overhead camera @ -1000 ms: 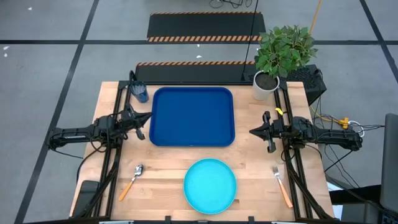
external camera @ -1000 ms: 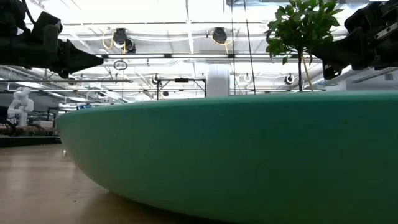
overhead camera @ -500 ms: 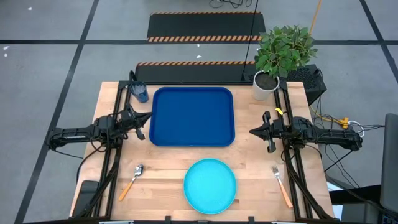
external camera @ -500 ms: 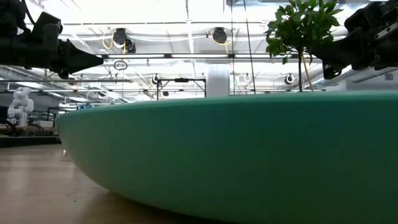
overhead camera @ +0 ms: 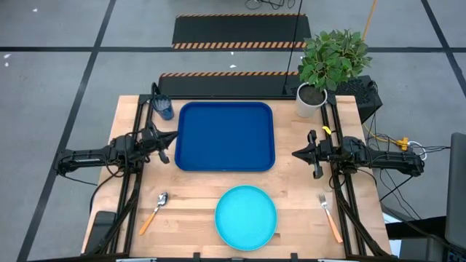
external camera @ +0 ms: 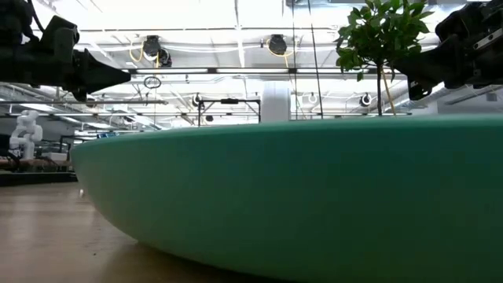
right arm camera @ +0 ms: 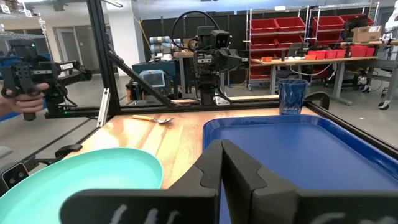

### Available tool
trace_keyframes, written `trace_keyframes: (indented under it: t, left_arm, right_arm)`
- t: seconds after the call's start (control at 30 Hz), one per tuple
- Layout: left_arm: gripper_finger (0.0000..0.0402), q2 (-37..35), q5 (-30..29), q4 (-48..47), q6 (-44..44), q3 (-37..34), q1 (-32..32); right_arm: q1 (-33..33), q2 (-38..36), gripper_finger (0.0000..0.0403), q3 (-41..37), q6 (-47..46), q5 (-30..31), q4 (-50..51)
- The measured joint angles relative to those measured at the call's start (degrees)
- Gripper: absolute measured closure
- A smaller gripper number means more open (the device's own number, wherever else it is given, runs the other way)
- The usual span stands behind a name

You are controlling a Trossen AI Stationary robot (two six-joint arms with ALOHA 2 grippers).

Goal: Pick and place plate/cup/fork/spoon on tray
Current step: Put the blue glass on the top left of the serving tray

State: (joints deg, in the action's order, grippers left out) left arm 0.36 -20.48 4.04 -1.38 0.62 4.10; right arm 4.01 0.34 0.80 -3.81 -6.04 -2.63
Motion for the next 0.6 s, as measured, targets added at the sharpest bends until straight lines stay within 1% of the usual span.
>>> trace_keyframes:
  t: [0.13, 0.37, 0.47, 0.53, 0.6]
  left_arm:
    - [0.0387, 0.0, 2.21, -0.12, -0.32, 0.0, -0.01]
    - [0.0387, 0.0, 2.43, -0.64, -1.02, 0.07, -0.04]
    - [0.0387, 0.0, 2.43, 0.78, -2.42, 0.02, -0.04]
    - [0.0387, 0.02, 2.45, 0.41, -2.39, 1.1, -0.03]
    - [0.0387, 0.0, 1.93, -2.53, -2.6, 3.38, 0.0]
  right_arm:
    - [0.0, 0.0, 0.0403, 0.0, 0.0, 0.04, -0.13]
    - [0.0, 0.0, 0.0403, 0.01, 0.0, 0.07, -2.76]
    - [0.0, 0.0, 0.0403, 0.02, 0.0, 0.09, -4.11]
    - [0.02, 0.0, 0.0403, 0.0, 0.0, 0.13, -5.34]
    - [0.02, 0.0, 0.0403, 0.01, 0.0, 0.17, -7.09]
